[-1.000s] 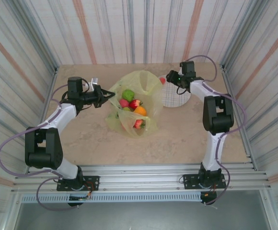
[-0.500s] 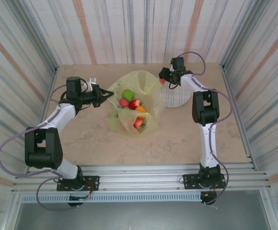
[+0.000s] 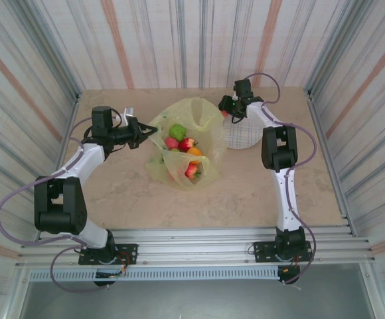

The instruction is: Place the fruits into the plastic bag

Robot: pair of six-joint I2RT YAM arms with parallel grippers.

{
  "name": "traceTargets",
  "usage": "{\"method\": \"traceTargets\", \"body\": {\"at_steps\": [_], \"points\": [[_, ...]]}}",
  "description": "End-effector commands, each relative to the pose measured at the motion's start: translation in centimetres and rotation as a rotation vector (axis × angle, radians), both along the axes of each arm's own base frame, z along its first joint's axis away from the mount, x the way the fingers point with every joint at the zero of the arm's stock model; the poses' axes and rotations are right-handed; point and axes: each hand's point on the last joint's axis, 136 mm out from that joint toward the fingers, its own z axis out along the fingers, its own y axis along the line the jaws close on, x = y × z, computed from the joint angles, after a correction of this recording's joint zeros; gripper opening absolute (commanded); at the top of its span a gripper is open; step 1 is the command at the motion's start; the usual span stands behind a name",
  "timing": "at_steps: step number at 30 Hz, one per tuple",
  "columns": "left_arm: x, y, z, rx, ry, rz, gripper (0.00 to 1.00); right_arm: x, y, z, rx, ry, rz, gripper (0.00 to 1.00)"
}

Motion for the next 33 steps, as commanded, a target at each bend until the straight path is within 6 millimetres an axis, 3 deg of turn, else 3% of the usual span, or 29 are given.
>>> {"method": "traceTargets", "body": {"at_steps": [1,18,22,27,33], "points": [[0.2,0.2,0.4,-0.015,-0.008,0.000,0.00,0.0,0.9,-0.6,0.018,0.026,0.006,0.64],[0.2,0.2,0.4,-0.020,-0.004,-0.004,0.00,-0.6,0.8,-1.4,0.006,0.062,0.034,0.46],[0.2,0.2,0.3,-0.020,-0.002,-0.003,0.00,-0.7,0.5,0.1,0.012,0.032,0.037,0.42],[0.2,0.2,0.3,-0.020,-0.002,-0.003,0.00,-0.7,-0.2,3.4,0.048,-0.024,0.028,0.36],[0.2,0.2,0.4,-0.021,-0.004,-0.002,0.00,-2.2,-1.8,7.4,0.084,-0.085,0.006,0.36]]}}
